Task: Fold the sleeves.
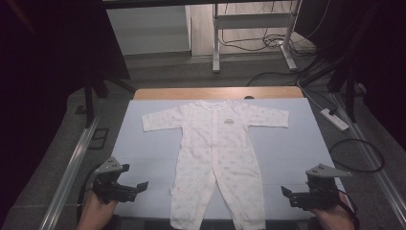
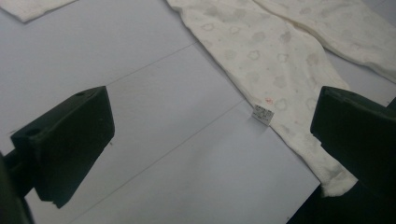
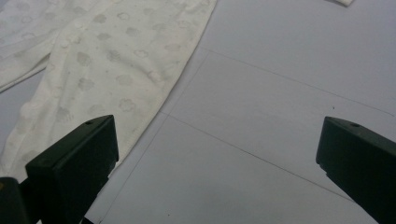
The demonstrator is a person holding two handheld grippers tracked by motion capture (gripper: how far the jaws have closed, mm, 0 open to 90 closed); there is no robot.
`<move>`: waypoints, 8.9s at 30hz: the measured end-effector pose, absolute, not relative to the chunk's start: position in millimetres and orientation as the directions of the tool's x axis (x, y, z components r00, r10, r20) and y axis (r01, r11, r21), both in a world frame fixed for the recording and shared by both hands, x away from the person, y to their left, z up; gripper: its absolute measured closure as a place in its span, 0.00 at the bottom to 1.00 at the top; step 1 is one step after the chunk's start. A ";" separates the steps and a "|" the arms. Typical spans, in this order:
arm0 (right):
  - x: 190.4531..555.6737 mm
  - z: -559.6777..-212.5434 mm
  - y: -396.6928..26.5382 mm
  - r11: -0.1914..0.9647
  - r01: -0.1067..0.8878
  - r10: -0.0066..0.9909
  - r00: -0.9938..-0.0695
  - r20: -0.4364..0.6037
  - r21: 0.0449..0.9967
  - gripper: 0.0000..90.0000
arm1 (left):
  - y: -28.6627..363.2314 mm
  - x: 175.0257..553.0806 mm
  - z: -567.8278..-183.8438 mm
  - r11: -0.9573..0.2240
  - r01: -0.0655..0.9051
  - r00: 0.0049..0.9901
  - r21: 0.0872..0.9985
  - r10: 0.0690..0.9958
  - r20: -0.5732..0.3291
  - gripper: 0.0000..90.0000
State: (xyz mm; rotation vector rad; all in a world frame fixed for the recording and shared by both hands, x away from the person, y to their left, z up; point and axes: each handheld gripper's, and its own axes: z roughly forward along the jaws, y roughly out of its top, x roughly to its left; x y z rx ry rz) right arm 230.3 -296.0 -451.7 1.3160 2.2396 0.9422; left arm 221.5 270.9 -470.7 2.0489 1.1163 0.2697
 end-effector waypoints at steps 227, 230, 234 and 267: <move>233.1 -453.6 -291.6 0.375 0.628 0.862 -0.506 -0.008 0.682 0.00 | 295.9 493.4 -525.5 -0.186 0.876 0.283 0.446 0.945 -0.163 0.95; 233.1 -453.6 -291.8 0.372 0.628 0.863 -0.505 -0.006 0.683 0.00 | 297.4 493.8 -525.3 -0.173 0.880 0.275 0.442 0.945 -0.176 0.96; 233.3 -453.4 -292.0 0.371 0.629 0.864 -0.504 -0.005 0.683 0.00 | 296.6 493.1 -525.1 -0.182 0.874 0.283 0.450 0.944 -0.167 0.96; 233.5 -453.7 -291.9 0.370 0.631 0.865 -0.502 -0.005 0.682 0.00 | 258.1 488.8 -484.3 -0.218 0.793 0.427 0.569 0.865 -0.263 0.95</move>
